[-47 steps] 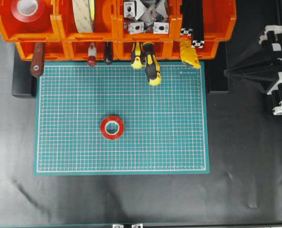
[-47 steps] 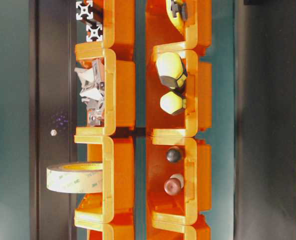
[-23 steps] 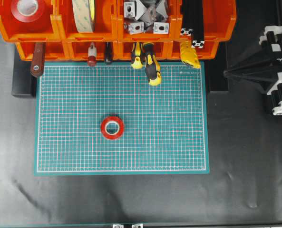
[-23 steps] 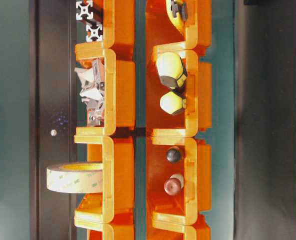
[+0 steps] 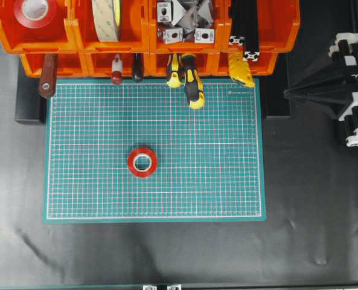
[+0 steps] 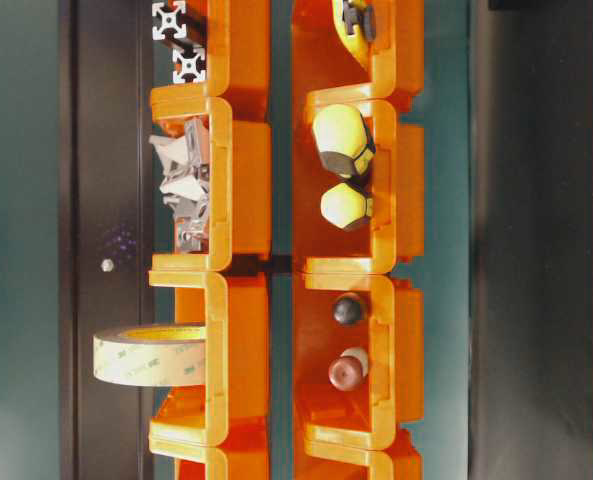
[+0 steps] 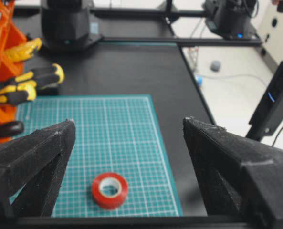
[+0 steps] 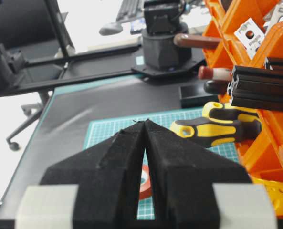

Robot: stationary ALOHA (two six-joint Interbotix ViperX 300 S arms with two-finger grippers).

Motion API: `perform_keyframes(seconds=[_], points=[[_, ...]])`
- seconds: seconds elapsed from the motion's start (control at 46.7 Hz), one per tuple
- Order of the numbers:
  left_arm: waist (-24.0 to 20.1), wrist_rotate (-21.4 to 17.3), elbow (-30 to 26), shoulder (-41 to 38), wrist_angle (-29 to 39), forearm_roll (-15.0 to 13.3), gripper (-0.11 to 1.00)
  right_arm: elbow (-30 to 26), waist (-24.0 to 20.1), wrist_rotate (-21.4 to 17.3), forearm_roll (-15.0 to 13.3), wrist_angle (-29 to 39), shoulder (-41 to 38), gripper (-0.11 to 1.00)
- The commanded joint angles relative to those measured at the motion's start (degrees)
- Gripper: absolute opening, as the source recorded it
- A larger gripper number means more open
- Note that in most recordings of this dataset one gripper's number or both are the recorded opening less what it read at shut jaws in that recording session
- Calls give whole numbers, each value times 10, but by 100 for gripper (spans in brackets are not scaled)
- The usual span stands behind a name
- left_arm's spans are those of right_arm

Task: Pick vinyl tape from container rack with left arm.

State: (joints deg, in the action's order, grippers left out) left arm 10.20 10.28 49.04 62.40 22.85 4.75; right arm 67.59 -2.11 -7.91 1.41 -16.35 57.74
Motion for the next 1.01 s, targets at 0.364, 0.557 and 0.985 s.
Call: perform_keyframes(seconds=[0.364,0.557,0.985], points=[[-7,1,33,8,-80,0,87,-15,-1,1,0,-4,-5,1],[-7,1,41,19,-86,-1,87,-12,-1,-1,0,-8,1,1],[-7,20,48,19,-96,-3,87,-3,-11,-4,2,-11,5,1]])
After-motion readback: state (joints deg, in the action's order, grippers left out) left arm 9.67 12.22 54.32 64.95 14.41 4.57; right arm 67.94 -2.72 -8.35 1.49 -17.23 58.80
